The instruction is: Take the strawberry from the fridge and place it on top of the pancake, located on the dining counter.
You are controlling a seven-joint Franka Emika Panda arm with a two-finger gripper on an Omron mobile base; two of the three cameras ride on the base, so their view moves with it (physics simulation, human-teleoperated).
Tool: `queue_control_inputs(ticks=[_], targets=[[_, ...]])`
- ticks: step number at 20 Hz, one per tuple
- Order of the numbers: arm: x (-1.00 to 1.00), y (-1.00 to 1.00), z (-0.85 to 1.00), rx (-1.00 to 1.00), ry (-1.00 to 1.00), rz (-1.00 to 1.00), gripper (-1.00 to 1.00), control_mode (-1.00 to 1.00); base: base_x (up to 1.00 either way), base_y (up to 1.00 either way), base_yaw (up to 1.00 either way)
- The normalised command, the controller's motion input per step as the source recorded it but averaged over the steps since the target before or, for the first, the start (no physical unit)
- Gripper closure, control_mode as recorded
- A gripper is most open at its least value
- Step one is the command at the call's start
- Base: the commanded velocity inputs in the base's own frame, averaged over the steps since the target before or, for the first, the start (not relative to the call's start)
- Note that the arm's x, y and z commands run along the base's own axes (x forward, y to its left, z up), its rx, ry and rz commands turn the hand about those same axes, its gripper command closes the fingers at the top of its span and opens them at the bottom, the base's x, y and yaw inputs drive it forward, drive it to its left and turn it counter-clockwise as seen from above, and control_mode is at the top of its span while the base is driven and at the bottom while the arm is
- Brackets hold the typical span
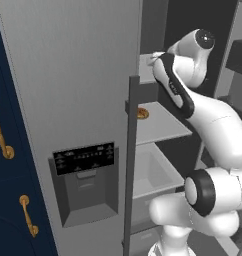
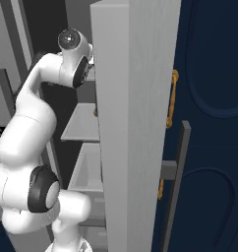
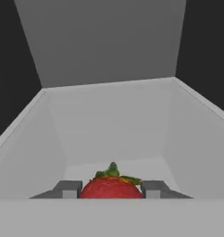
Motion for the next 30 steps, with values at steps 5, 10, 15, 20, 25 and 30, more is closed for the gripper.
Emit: queue_control_inputs(ticks=[5,10,15,20,25,30], targets=[[-1.0,0.0,0.23,0.0,-0.01,-0.08,1.0,-1.0,0.0,0.0,0.0],[-1.0,0.0,0.13,0.0,0.04,-0.07,1.0,-1.0,0.0,0.0,0.0],[-1.0,-0.01,-0.12,0.0,0.06,-0.01,1.0,-1.0,0.0,0.0,0.0],[-1.0,0.0,-0.65,0.0,0.27,0.0,1.0,-1.0,0.0,0.0,0.0],[-0.61,0.0,-0.92,0.0,0.41,0.0,1.0,-1.0,0.0,0.0,0.0],[-0.06,0.05,-0.87,-0.03,0.44,0.0,1.0,-1.0,0.0,0.0,0.0]])
